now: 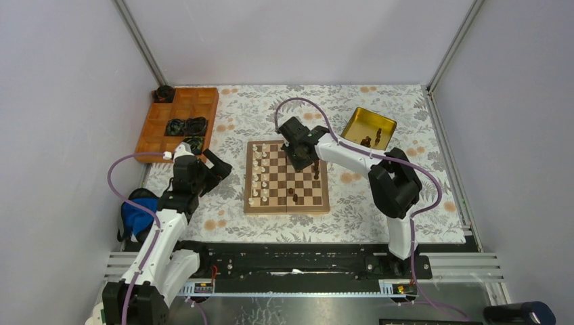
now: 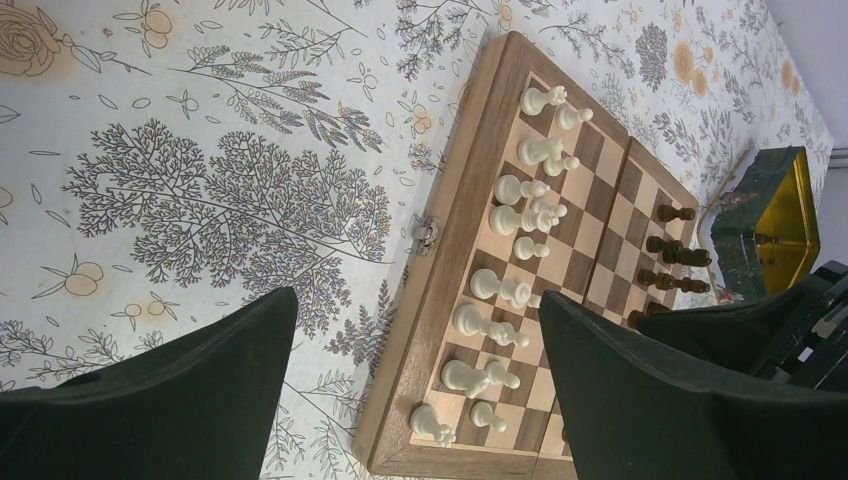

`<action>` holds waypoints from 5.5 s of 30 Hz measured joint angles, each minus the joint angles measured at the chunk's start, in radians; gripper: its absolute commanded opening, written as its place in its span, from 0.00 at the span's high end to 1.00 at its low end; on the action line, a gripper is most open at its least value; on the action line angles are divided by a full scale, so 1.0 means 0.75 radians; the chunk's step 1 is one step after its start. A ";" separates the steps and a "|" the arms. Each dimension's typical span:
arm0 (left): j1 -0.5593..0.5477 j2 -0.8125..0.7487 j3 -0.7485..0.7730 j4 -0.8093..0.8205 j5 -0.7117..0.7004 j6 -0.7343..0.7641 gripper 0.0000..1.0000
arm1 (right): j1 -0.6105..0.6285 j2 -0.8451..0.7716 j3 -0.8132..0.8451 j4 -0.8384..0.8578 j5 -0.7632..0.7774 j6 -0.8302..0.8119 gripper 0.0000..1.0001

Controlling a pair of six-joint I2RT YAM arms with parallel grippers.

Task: Set up the chess pieces on the board
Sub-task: Place the chess piece on the chessboard, then pick up the chess piece from the chessboard.

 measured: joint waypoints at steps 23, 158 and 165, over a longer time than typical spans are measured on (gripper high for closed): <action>0.000 -0.003 0.000 -0.002 -0.001 0.027 0.01 | -0.084 0.035 0.009 -0.012 0.062 0.249 1.00; 0.000 -0.122 0.000 -0.049 -0.005 0.023 0.01 | 0.201 -0.099 -0.173 0.037 -0.096 0.041 0.65; 0.000 -0.127 0.000 -0.049 -0.005 0.024 0.01 | 0.201 -0.092 -0.169 0.038 -0.074 0.041 0.74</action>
